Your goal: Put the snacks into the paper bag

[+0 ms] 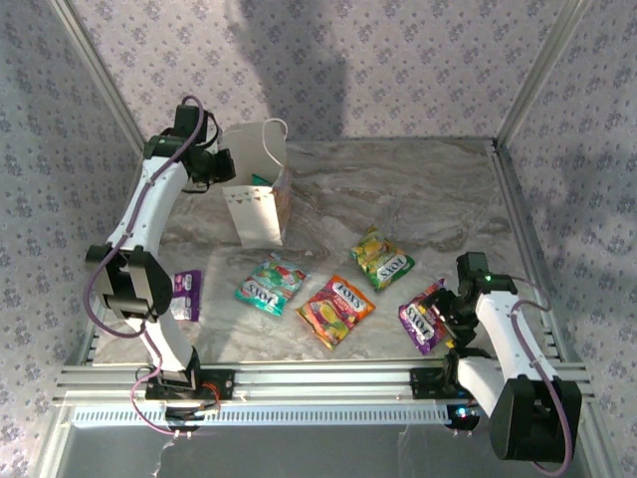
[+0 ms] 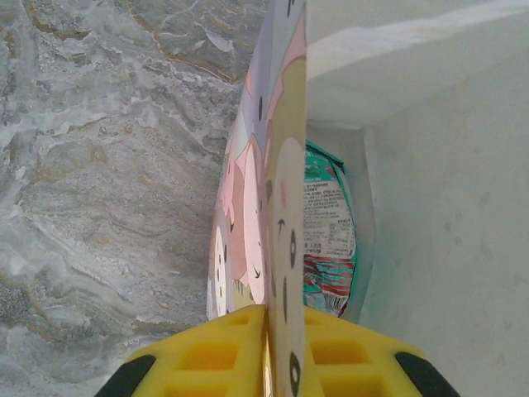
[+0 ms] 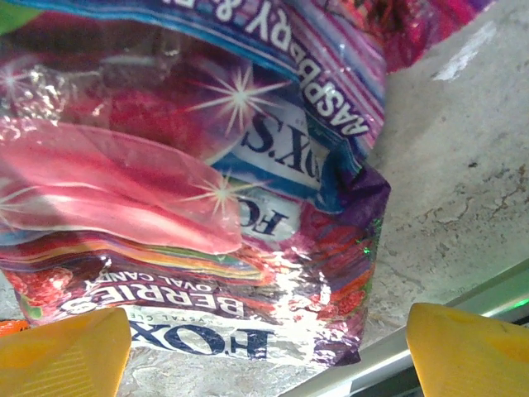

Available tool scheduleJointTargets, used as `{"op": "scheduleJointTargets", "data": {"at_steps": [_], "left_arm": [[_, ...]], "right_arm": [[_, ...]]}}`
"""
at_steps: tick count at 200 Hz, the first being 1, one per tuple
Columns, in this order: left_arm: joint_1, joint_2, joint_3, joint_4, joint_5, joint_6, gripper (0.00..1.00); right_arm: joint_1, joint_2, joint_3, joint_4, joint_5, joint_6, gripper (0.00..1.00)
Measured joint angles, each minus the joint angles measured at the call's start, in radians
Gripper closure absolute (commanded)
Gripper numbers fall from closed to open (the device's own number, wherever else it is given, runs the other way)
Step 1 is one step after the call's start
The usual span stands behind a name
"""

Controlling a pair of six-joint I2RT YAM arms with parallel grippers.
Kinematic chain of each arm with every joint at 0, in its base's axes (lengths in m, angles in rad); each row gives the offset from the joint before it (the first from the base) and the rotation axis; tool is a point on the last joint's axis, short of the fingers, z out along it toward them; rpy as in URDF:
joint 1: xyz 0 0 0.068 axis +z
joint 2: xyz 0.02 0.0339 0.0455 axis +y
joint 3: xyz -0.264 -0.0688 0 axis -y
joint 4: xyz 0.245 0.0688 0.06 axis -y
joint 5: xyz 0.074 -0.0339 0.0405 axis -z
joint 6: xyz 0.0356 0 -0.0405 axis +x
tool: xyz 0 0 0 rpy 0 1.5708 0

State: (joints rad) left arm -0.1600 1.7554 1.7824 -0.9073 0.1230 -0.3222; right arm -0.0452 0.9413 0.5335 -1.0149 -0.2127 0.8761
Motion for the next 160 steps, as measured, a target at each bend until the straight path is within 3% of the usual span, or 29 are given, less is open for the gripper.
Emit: {"op": "scheduleJointTargets", "data": {"at_steps": [71,160], "left_arm": [[0.0,-0.007,-0.006,0.006,0.0,0.001,0.84],[0.0,-0.007,-0.006,0.006,0.0,0.008,0.84]], "right_arm": [[0.049,0.002,-0.054,0.108,-0.005,0.024,0.11],[0.106,0.014,-0.081,0.219,-0.005,0.121,0.47]]}}
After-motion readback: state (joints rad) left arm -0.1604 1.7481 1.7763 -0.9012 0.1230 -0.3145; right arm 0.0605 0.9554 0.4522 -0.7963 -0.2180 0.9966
